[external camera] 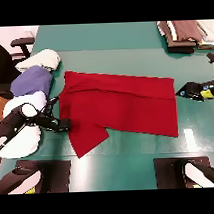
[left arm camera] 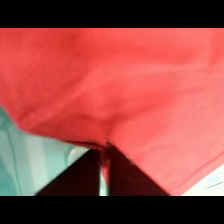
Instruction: Fold the shirts.
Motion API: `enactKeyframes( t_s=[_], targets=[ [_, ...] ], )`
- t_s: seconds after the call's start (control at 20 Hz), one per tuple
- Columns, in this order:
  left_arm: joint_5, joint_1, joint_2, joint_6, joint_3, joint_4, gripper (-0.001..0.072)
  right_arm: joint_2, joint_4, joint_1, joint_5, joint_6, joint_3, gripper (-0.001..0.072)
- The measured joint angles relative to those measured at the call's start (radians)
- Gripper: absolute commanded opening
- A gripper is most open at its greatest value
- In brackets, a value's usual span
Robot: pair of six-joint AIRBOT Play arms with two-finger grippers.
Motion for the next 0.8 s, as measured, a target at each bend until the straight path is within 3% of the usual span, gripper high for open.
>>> enactKeyframes(
  t_s=[0.35, 0.65, 0.7, 0.8],
  targets=[
    [-0.024, -0.016, 0.091, -0.005, 0.097, -0.021, 0.0024, 0.035, -0.103, -0.237, 0.093, 0.005, -0.219, 0.0472],
    [-0.033, -0.017, 0.123, -0.006, 0.128, -0.023, 0.0024, -0.010, -0.063, -0.372, 0.029, -0.031, -0.493, 0.0448],
    [-0.033, -0.018, 0.125, -0.006, 0.130, -0.023, 0.0024, -0.029, -0.045, -0.361, 0.015, -0.034, -0.511, 0.0416],
    [-0.035, -0.018, 0.127, -0.006, 0.132, -0.024, 0.0023, -0.069, 0.003, -0.320, -0.013, -0.039, -0.528, 0.0187]
  ],
)
